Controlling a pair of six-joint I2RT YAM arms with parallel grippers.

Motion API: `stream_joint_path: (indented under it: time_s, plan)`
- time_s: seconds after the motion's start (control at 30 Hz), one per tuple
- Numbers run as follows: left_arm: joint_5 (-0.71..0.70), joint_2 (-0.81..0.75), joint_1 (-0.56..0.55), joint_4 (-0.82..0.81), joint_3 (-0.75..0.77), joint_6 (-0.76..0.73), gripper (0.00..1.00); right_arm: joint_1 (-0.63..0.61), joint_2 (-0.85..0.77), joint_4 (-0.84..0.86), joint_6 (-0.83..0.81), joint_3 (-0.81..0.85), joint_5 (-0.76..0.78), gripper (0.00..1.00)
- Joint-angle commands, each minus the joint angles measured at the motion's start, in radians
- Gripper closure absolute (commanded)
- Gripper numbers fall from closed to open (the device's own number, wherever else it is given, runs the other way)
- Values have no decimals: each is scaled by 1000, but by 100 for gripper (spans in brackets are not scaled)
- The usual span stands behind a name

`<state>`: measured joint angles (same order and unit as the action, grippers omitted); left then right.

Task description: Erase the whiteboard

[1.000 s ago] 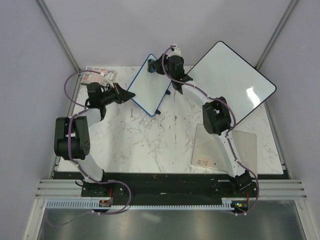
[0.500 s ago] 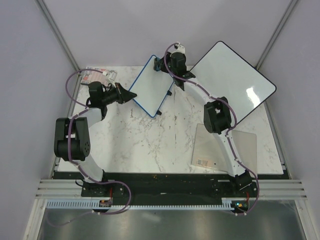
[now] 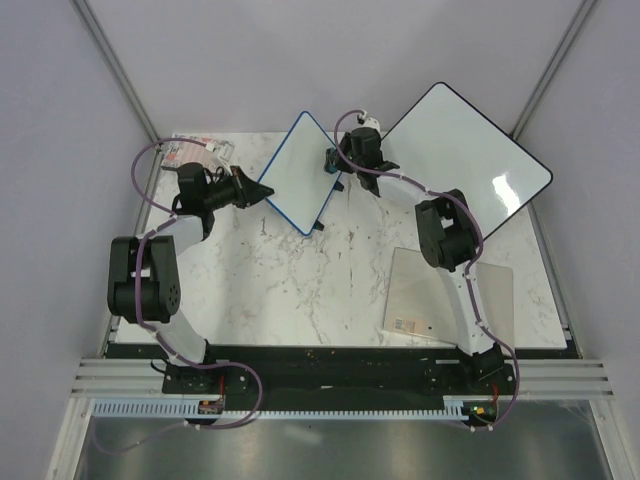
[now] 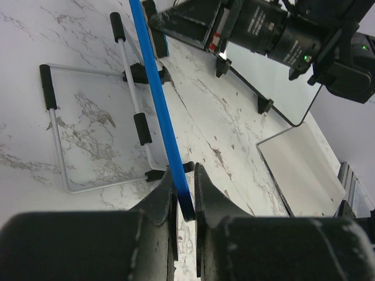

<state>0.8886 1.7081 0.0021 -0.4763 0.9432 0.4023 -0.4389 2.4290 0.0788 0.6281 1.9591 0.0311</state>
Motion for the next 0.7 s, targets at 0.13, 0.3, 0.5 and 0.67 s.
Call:
stream_joint_path:
  time_s: [0.13,0.3,0.5,0.67]
  plan:
    - [176,-27,-86,65,-3,-92,98,-24,-312,137,-50,-377,-19,100]
    - [182,-50,-68,64,-3,-77,98,-24,-468,150,-68,-535,-2,100]
    - [178,-85,-59,62,-20,-56,98,-24,-623,121,-93,-675,-13,100]
    - [154,-91,-59,45,-29,-33,98,-17,-732,108,-99,-825,10,100]
